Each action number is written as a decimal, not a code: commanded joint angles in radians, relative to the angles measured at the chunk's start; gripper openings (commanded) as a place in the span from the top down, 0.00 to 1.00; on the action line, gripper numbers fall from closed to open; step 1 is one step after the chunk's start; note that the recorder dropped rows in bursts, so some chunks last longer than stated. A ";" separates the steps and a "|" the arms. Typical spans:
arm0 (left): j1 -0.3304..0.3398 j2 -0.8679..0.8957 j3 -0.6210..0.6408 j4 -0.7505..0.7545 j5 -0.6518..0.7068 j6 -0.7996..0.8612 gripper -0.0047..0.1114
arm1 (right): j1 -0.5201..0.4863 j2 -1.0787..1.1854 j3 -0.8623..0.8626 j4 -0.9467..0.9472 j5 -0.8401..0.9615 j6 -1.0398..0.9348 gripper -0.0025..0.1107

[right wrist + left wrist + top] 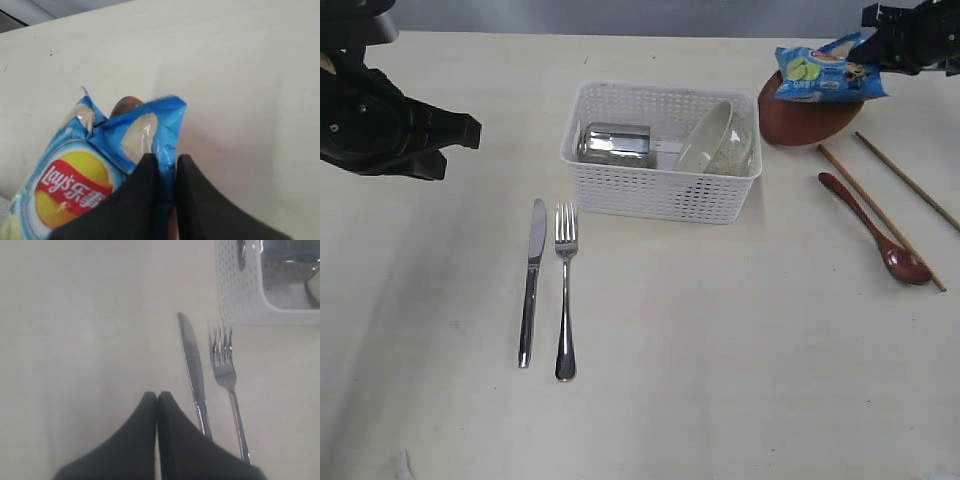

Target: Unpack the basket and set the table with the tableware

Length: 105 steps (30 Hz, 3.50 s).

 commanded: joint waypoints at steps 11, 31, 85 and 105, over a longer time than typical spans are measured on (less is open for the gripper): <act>0.002 -0.002 0.005 -0.011 -0.012 0.002 0.96 | -0.003 0.026 -0.001 0.002 0.006 0.002 0.98; 0.002 -0.002 0.005 -0.014 -0.011 0.007 0.96 | -0.003 0.022 -0.001 0.058 0.066 0.000 0.57; 0.002 -0.002 0.005 -0.014 -0.005 0.006 0.96 | 0.324 -0.390 0.510 -1.122 -0.087 0.645 0.67; 0.002 -0.002 0.005 -0.015 -0.005 0.008 0.96 | 0.289 -0.215 0.510 -1.123 -0.109 0.696 0.75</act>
